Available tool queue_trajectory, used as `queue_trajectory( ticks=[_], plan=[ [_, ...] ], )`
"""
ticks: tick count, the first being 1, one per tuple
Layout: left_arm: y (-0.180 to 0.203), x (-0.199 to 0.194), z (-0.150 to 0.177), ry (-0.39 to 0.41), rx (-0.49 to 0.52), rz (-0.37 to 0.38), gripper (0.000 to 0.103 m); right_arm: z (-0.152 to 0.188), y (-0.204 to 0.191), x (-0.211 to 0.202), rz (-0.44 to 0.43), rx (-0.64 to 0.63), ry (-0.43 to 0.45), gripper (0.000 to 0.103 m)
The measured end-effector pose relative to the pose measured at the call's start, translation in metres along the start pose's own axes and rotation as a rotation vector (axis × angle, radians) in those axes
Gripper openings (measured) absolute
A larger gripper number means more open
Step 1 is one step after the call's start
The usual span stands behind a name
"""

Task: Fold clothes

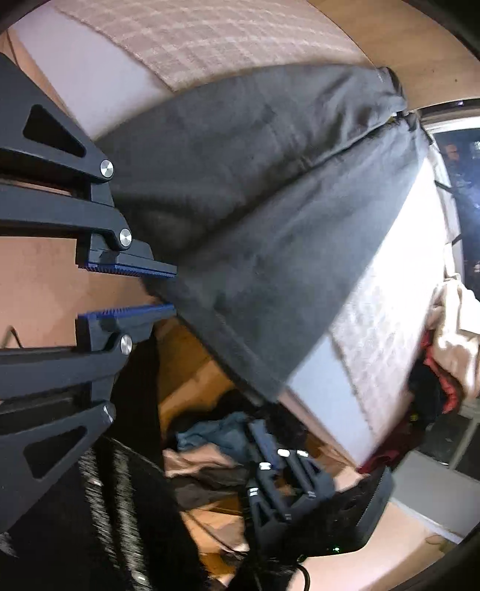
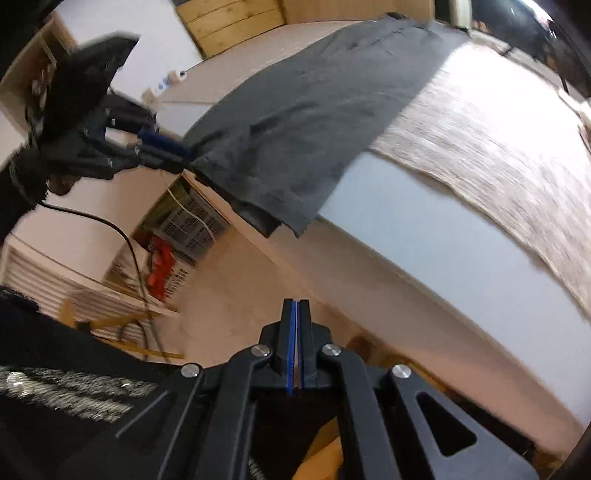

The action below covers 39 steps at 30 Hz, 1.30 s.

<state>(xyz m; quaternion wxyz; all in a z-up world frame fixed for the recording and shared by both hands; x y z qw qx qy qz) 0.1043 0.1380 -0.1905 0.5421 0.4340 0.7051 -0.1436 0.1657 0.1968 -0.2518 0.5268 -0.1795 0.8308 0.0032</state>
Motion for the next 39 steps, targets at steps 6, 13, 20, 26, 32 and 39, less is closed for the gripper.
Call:
queue_trajectory(
  ticks=[6, 13, 20, 26, 32, 39],
  plan=[
    [0.002, -0.020, -0.024, 0.154, -0.005, 0.016, 0.015, -0.065, -0.009, -0.006, -0.002, 0.030, 0.181, 0.002],
    [-0.008, 0.026, -0.022, 0.124, -0.011, -0.013, 0.017, -0.050, -0.009, 0.030, 0.060, -0.005, 0.014, 0.003],
    [-0.010, -0.044, 0.017, 0.256, -0.150, -0.025, 0.030, -0.060, 0.001, -0.039, 0.122, 0.115, 0.174, 0.056],
    [-0.060, -0.059, 0.066, 0.318, -0.396, -0.090, 0.035, -0.053, -0.006, 0.003, 0.212, 0.191, 0.154, 0.063],
    [-0.080, -0.036, 0.075, 0.303, -0.488, -0.088, 0.035, -0.065, -0.018, 0.021, 0.299, 0.132, 0.123, 0.063],
    [-0.091, -0.016, 0.083, 0.251, -0.582, -0.102, 0.035, -0.060, -0.014, 0.031, 0.323, 0.162, 0.056, 0.063]
  ],
)
Point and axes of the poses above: each gripper's, at about its wrist camera, not at the fingertips, and x roughly the way its jaws point, y to its right, z to its underside, the point moved 4 cm from there along x, roughly the way its jaws point, and after that the axes turned 9 degrees about z, right-handed, at the moved point
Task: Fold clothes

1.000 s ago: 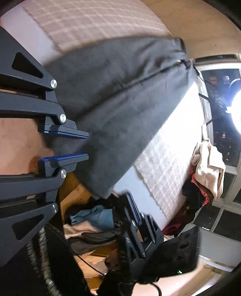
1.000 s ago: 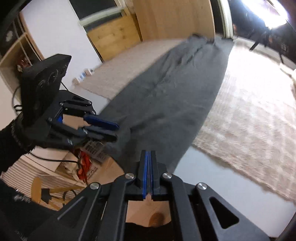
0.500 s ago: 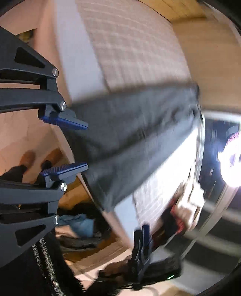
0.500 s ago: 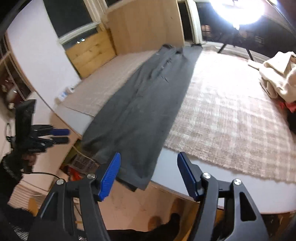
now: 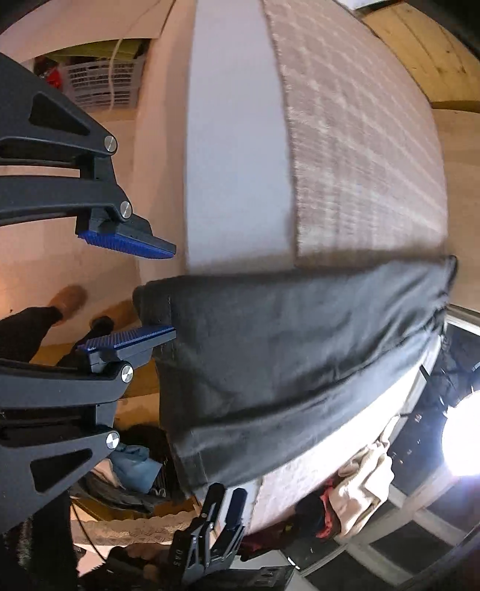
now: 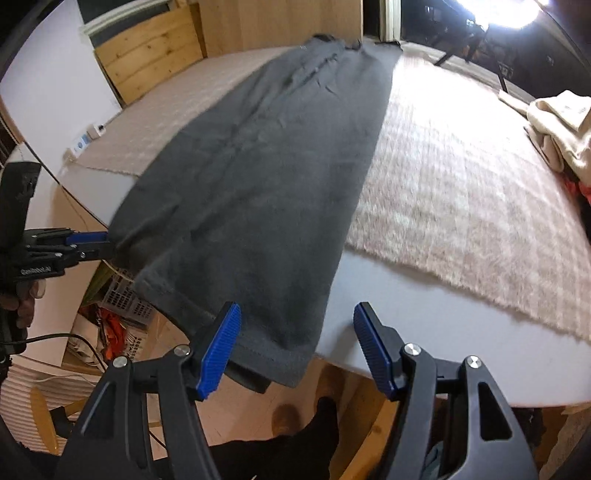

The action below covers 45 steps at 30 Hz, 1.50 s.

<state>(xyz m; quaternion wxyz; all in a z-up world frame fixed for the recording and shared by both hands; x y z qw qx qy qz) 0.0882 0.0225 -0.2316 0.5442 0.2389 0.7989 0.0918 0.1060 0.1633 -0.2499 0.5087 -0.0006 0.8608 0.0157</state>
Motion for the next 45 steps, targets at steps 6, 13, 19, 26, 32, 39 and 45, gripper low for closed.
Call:
queue_trajectory(
  ticks=[6, 13, 19, 26, 32, 39, 45],
  plan=[
    [0.006, 0.014, 0.000, -0.034, -0.008, 0.047, 0.035, -0.004, -0.008, -0.003, -0.040, -0.054, -0.005, 0.026],
    [0.003, 0.009, 0.004, -0.025, -0.039, 0.136, 0.008, -0.009, -0.004, -0.002, -0.093, -0.046, -0.025, 0.007],
    [0.012, -0.026, -0.004, 0.034, -0.070, 0.241, 0.005, -0.026, 0.017, -0.022, -0.242, 0.090, -0.025, 0.006],
    [0.038, -0.086, -0.094, 0.141, 0.109, 0.205, 0.005, -0.113, 0.055, -0.057, -0.341, 0.175, 0.126, 0.006],
    [0.032, -0.062, -0.214, 0.170, 0.246, 0.125, 0.005, -0.216, 0.092, 0.011, -0.268, 0.251, 0.104, 0.006],
    [-0.021, 0.030, -0.298, 0.033, 0.125, 0.051, 0.010, -0.269, 0.135, 0.093, -0.177, 0.308, -0.146, 0.026],
    [-0.015, -0.004, -0.295, 0.049, 0.250, 0.048, 0.017, -0.272, 0.115, 0.058, -0.260, 0.144, -0.033, 0.030]
  ],
)
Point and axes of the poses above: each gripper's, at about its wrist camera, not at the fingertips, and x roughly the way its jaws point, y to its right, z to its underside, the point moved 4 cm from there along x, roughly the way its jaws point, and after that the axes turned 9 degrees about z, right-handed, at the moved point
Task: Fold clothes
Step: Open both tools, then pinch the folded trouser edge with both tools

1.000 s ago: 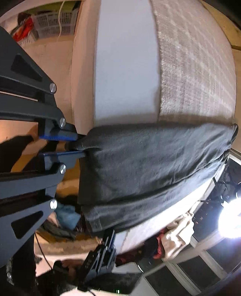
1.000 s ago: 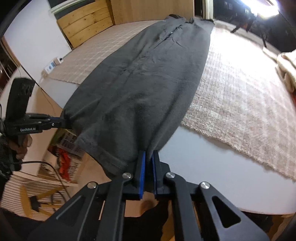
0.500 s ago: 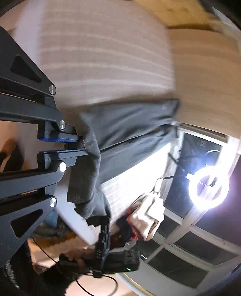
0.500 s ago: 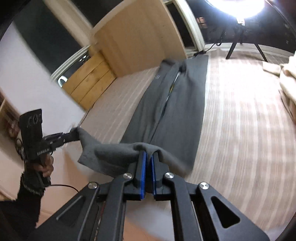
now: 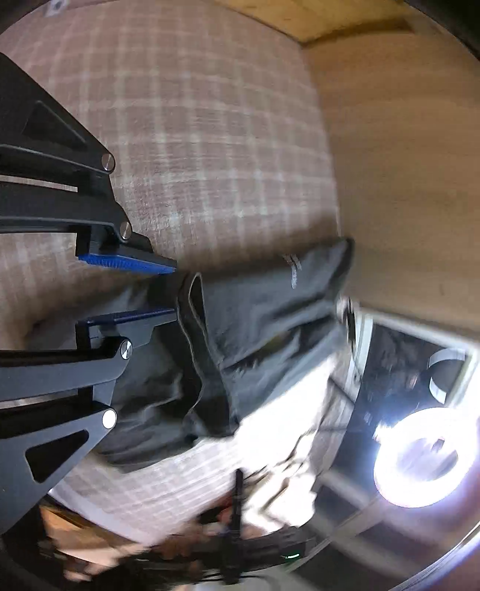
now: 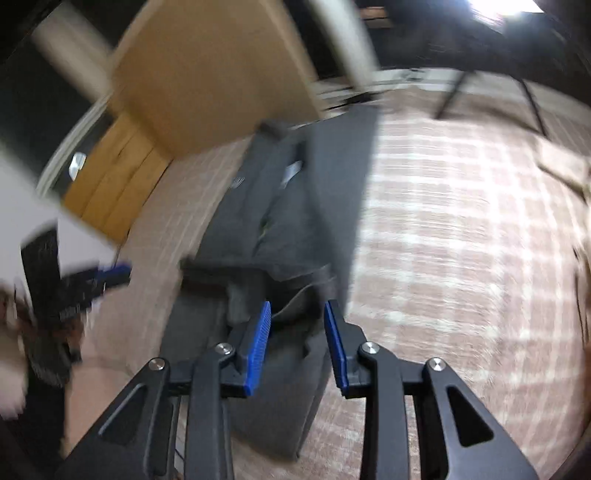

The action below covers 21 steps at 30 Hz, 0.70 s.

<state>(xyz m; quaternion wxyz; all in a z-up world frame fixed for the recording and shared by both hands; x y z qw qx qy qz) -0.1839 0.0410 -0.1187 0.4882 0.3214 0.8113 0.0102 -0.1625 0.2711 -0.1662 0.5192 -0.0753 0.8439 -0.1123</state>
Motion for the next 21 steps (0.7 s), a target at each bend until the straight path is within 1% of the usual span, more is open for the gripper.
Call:
queue_trajectory(
  ticks=[2, 3, 5, 6, 7, 8, 9, 10, 11, 12, 13, 14, 15, 16, 17, 19, 21],
  plan=[
    [0.013, 0.011, 0.006, -0.062, 0.087, 0.062, 0.018, 0.008, -0.021, 0.023, -0.026, -0.091, -0.066, 0.028],
    [0.017, 0.023, 0.007, -0.096, 0.119, 0.090, 0.018, 0.010, -0.028, 0.038, -0.035, -0.114, -0.099, 0.028],
    [0.024, 0.055, 0.006, -0.169, 0.165, 0.128, 0.018, 0.008, -0.036, 0.068, -0.044, -0.131, -0.140, 0.028],
    [0.023, 0.070, 0.003, -0.191, 0.169, 0.143, 0.018, 0.001, -0.032, 0.079, -0.020, -0.116, -0.133, 0.028],
    [0.019, 0.084, -0.001, -0.202, 0.172, 0.140, 0.021, -0.007, -0.021, 0.081, 0.037, -0.080, -0.103, 0.021],
    [0.009, 0.097, -0.005, -0.203, 0.182, 0.094, 0.022, -0.016, -0.005, 0.076, 0.100, -0.015, -0.061, 0.020],
    [-0.005, 0.104, -0.008, -0.201, 0.180, 0.014, 0.020, -0.023, 0.011, 0.065, 0.144, 0.063, -0.019, 0.021],
    [-0.019, 0.102, -0.010, -0.180, 0.141, -0.030, 0.010, -0.025, 0.023, 0.053, 0.159, 0.112, 0.011, 0.023],
    [-0.032, 0.094, -0.013, -0.143, 0.078, -0.032, 0.009, -0.021, 0.027, 0.040, 0.142, 0.128, 0.028, 0.025],
    [-0.039, 0.085, -0.014, -0.117, 0.055, -0.024, 0.010, -0.017, 0.032, 0.028, 0.124, 0.143, 0.044, 0.038],
    [-0.038, 0.076, -0.012, -0.102, 0.069, -0.006, 0.015, -0.011, 0.034, 0.018, 0.130, 0.147, 0.054, 0.048],
    [-0.037, 0.067, -0.010, -0.087, 0.084, 0.012, 0.026, -0.003, 0.034, 0.014, 0.164, 0.133, 0.058, 0.051],
    [-0.036, 0.057, -0.008, -0.072, 0.098, 0.030, 0.032, 0.003, 0.034, 0.016, 0.183, 0.118, 0.048, 0.054],
    [-0.034, 0.053, -0.004, -0.072, 0.118, 0.043, 0.040, 0.007, 0.032, 0.023, 0.184, 0.108, 0.022, 0.054],
    [-0.032, 0.054, 0.001, -0.087, 0.142, 0.052, 0.047, 0.012, 0.030, 0.030, 0.185, 0.097, -0.003, 0.054],
    [-0.033, 0.066, 0.008, -0.138, 0.163, 0.056, 0.048, 0.020, 0.025, 0.043, 0.188, 0.077, -0.046, 0.054],
    [-0.037, 0.079, 0.013, -0.176, 0.162, 0.058, 0.048, 0.023, 0.020, 0.052, 0.192, 0.065, -0.055, 0.054]
  ],
)
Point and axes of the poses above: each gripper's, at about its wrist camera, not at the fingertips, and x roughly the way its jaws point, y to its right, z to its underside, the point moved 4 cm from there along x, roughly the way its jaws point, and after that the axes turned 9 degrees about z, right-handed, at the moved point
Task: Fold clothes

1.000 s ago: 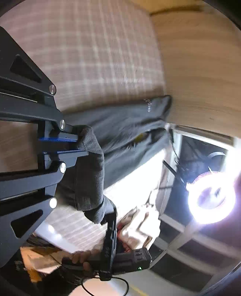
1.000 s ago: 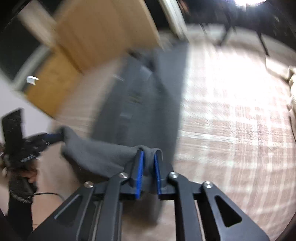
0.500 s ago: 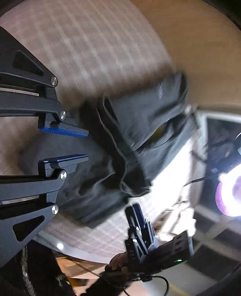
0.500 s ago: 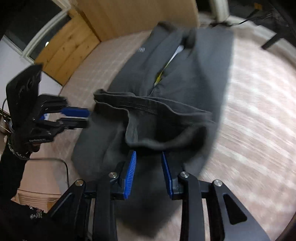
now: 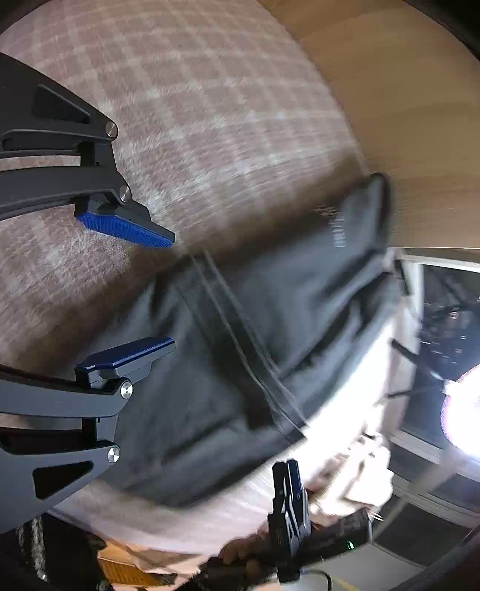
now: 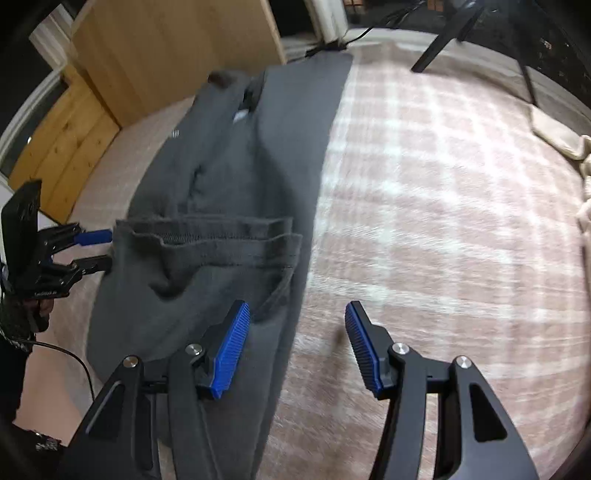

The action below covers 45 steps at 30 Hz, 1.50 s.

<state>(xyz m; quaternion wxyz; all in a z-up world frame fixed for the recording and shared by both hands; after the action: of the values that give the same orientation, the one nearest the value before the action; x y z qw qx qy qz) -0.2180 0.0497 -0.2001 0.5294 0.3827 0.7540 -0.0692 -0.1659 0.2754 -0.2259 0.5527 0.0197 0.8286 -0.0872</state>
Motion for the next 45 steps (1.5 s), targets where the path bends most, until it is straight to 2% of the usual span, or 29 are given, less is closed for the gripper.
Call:
queue_trajectory(
  ticks=[3, 4, 5, 6, 9, 11, 12, 13, 17, 22, 25, 26, 27, 29, 30, 32, 34, 36, 37, 39, 41, 43, 45],
  plan=[
    [-0.002, 0.012, -0.003, 0.015, -0.010, 0.016, 0.046, 0.000, -0.004, -0.004, 0.003, -0.004, 0.026, 0.054],
    [-0.002, 0.011, -0.004, 0.025, -0.017, 0.027, 0.036, 0.000, -0.005, -0.007, -0.002, -0.002, 0.033, 0.053],
    [-0.003, 0.009, -0.005, 0.028, -0.028, 0.039, 0.020, -0.001, -0.005, -0.011, -0.001, -0.001, 0.046, 0.053],
    [-0.003, 0.007, -0.005, 0.034, -0.030, 0.047, 0.015, -0.004, -0.005, -0.014, 0.008, -0.001, 0.066, 0.053],
    [0.000, 0.003, -0.006, 0.041, -0.006, 0.050, 0.012, -0.011, -0.006, -0.016, 0.008, -0.004, 0.084, 0.052],
    [0.004, 0.001, -0.006, 0.038, 0.016, 0.044, 0.011, -0.014, -0.001, -0.002, 0.005, -0.023, 0.071, 0.038],
    [0.003, 0.003, -0.007, 0.036, 0.023, 0.041, 0.011, -0.014, -0.002, 0.002, 0.012, -0.041, 0.063, 0.022],
    [0.001, 0.006, -0.010, 0.034, 0.026, 0.037, 0.011, -0.014, -0.004, 0.004, 0.021, -0.060, 0.062, 0.016],
    [0.004, 0.002, -0.012, 0.033, 0.046, 0.008, 0.011, -0.011, -0.005, -0.003, 0.024, -0.085, 0.089, 0.008],
    [0.017, -0.008, -0.013, 0.055, 0.083, -0.012, 0.011, -0.012, 0.003, -0.019, -0.016, -0.052, 0.109, 0.004],
    [0.029, -0.020, -0.017, 0.080, 0.113, 0.007, 0.009, -0.012, -0.002, -0.028, -0.091, -0.032, 0.128, 0.004],
    [0.034, -0.026, -0.019, 0.094, 0.137, 0.014, 0.009, -0.014, -0.002, -0.029, -0.132, -0.020, 0.140, 0.004],
    [0.041, -0.032, -0.023, 0.116, 0.171, 0.029, 0.009, -0.015, -0.001, -0.024, -0.137, -0.014, 0.135, 0.004],
    [0.045, -0.036, -0.032, 0.161, 0.229, 0.080, 0.009, -0.016, 0.007, -0.007, -0.058, -0.015, 0.085, 0.004],
    [0.041, -0.028, -0.036, 0.148, 0.232, 0.079, 0.009, -0.015, 0.009, -0.002, -0.027, -0.019, 0.068, 0.005],
    [0.019, 0.006, -0.037, 0.027, 0.208, 0.012, 0.011, -0.014, 0.009, 0.002, 0.016, -0.037, 0.054, 0.006],
    [0.005, 0.023, -0.031, -0.038, 0.189, -0.017, 0.016, -0.015, 0.007, -0.004, 0.060, -0.055, 0.073, 0.016],
    [-0.001, 0.024, -0.028, -0.046, 0.163, -0.020, 0.018, -0.017, 0.005, -0.018, 0.112, -0.081, 0.126, 0.023],
    [-0.001, 0.020, -0.027, -0.042, 0.157, -0.022, 0.019, -0.018, 0.004, -0.026, 0.118, -0.093, 0.150, 0.024],
    [0.001, 0.011, -0.028, -0.031, 0.163, -0.061, 0.025, -0.020, -0.005, -0.037, 0.050, -0.133, 0.181, 0.024],
    [0.003, 0.000, -0.030, -0.013, 0.169, -0.102, 0.027, -0.021, -0.016, -0.043, -0.024, -0.186, 0.196, 0.023],
    [0.012, -0.012, -0.034, 0.033, 0.185, -0.102, 0.027, -0.023, -0.037, -0.027, -0.029, -0.286, 0.175, 0.023],
    [0.027, -0.014, -0.036, 0.058, 0.236, -0.062, 0.028, -0.022, -0.048, -0.014, -0.016, -0.368, 0.144, 0.024]
  ],
)
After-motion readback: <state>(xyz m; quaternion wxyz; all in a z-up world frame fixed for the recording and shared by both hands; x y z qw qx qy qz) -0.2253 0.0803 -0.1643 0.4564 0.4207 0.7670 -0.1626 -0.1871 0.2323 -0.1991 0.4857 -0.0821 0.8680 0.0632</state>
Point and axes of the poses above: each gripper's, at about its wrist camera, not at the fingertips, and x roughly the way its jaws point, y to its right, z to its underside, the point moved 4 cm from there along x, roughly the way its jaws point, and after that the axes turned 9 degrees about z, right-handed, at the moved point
